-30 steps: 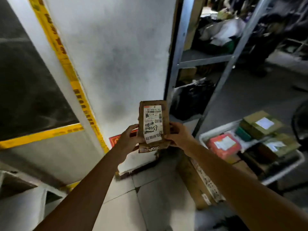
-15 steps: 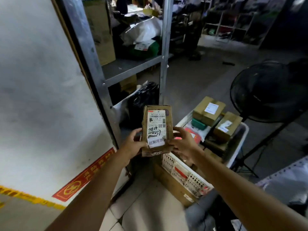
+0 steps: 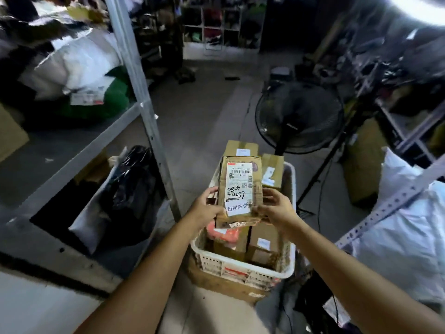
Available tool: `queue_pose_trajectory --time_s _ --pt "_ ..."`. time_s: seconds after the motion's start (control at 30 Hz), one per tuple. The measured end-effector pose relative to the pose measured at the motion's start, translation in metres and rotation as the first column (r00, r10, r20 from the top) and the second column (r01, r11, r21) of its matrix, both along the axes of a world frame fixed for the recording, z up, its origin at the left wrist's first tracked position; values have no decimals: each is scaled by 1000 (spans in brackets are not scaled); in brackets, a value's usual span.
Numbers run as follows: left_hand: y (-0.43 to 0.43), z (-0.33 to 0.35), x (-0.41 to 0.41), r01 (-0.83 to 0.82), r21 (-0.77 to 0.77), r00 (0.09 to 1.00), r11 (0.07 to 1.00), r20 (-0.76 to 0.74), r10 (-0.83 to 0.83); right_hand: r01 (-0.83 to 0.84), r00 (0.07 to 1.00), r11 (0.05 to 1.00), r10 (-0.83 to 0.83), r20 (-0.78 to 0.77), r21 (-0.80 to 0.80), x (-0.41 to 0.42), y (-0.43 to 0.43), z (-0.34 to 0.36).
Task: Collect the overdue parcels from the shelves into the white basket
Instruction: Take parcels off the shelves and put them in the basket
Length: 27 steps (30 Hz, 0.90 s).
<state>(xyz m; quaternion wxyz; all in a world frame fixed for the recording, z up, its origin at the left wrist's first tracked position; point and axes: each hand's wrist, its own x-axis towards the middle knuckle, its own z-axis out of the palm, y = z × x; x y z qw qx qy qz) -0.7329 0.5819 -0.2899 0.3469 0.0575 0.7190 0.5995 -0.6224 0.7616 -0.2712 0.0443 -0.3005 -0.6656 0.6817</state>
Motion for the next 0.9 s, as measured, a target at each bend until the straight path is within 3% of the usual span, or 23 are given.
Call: queue_pose_trajectory --time_s 0.27,0.5,0.9 --pt "109 -6 -59 176 -29 984 984 17 -175 194 981 981 -194 -1 -3 -28 83 0" --pt "195 -25 -112 243 -54 970 969 -11 -244 242 970 970 -242 32 0 -76 166 -20" --pt "299 -114 -204 307 -132 952 943 47 -303 320 940 947 -314 131 -26 -158 262 -93"
